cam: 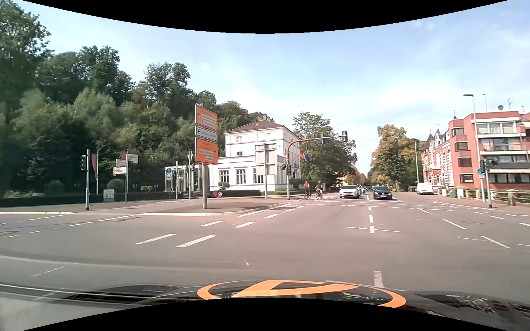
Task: Follow the waypoints while adhering to traffic rules and regulations
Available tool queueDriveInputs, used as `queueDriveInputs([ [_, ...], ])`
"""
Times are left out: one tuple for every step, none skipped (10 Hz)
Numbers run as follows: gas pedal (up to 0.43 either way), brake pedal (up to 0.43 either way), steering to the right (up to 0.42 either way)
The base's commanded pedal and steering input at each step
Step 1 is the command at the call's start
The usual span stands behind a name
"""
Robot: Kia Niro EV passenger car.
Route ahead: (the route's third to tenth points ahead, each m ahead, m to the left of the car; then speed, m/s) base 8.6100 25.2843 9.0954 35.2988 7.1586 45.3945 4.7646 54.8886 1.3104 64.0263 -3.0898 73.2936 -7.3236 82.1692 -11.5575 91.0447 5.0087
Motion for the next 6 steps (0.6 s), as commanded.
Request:
queueDriveInputs([
  [0.079,0.0,-0.308],
  [0.079,0.0,-0.321],
  [0.067,0.0,-0.34],
  [0.067,0.0,-0.356],
  [0.067,0.0,-0.37],
  [0.079,0.0,-0.385],
])
